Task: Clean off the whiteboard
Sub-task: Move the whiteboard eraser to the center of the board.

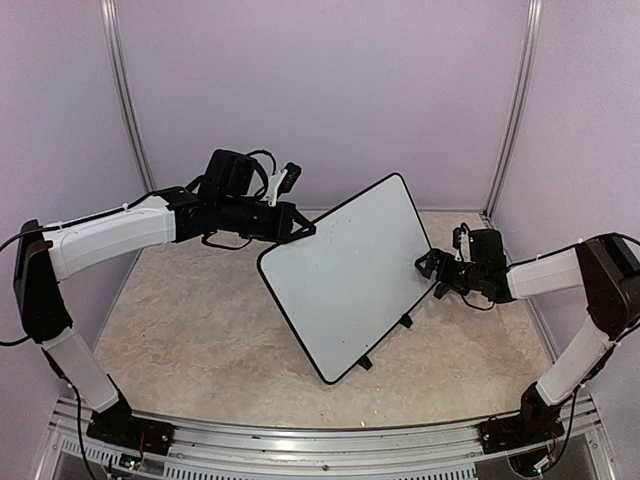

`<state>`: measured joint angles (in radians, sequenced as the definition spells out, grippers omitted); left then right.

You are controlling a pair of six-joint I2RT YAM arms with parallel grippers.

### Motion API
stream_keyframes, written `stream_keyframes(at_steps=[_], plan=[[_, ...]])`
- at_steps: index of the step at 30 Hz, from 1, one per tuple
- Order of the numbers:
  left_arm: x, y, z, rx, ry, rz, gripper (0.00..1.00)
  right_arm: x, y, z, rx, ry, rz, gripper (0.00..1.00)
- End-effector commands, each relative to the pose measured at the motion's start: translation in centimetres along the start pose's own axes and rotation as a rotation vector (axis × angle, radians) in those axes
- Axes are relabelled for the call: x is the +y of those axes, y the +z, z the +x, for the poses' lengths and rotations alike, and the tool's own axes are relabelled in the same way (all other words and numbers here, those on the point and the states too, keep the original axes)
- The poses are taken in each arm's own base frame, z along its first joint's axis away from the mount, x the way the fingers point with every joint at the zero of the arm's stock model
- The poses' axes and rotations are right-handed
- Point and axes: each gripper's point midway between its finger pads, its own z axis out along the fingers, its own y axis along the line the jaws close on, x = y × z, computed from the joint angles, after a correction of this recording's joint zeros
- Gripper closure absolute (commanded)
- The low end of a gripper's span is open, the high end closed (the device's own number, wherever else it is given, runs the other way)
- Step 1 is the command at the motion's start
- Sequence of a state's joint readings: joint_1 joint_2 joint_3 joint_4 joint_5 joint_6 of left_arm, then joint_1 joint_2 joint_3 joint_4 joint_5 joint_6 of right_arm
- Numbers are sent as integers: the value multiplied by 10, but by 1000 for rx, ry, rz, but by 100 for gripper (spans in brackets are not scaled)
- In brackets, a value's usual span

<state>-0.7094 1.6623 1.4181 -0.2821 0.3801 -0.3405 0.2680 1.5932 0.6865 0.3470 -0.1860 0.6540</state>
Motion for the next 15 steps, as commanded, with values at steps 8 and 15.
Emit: stream_keyframes(at_steps=[8, 15], plan=[[-9, 8, 19, 64, 70, 37, 100, -27, -9, 26, 44, -23, 80, 0], [-8, 8, 19, 62, 68, 38, 100, -32, -31, 41, 66, -21, 98, 0]])
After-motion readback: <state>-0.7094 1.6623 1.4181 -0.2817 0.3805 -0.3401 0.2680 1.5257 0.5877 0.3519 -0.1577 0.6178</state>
